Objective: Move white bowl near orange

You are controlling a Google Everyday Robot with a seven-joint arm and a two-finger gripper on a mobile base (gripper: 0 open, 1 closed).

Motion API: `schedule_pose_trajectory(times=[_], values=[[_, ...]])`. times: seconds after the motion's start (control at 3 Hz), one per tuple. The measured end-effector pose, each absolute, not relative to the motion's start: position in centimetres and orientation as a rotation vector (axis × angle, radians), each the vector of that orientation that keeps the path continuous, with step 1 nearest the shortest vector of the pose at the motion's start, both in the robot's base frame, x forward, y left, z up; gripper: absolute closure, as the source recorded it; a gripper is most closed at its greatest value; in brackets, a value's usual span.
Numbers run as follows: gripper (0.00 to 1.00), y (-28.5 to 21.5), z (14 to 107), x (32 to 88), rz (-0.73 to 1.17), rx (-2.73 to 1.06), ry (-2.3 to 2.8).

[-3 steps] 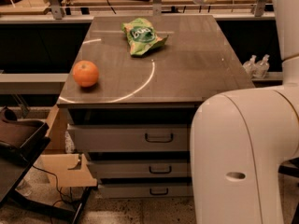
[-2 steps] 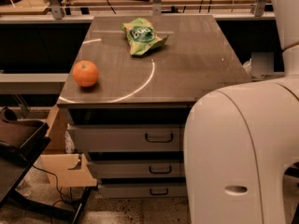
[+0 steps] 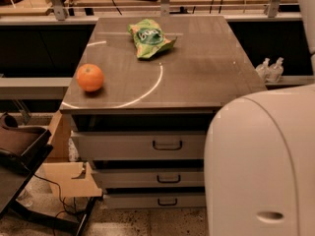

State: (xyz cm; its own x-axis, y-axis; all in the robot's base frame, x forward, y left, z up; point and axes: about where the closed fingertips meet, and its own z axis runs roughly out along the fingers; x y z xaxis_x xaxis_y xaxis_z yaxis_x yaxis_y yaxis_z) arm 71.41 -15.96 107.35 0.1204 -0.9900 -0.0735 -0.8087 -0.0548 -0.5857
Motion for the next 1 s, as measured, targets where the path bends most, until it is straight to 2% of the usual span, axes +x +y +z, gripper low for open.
schedule_pose_trajectory(times=[0.67,1.0], values=[[1.00,-16.6,109.9,62.7,-0.414,-1.931,1.657],[1.00,-16.1,106.8,59.1,-0.294,-1.937,1.638]])
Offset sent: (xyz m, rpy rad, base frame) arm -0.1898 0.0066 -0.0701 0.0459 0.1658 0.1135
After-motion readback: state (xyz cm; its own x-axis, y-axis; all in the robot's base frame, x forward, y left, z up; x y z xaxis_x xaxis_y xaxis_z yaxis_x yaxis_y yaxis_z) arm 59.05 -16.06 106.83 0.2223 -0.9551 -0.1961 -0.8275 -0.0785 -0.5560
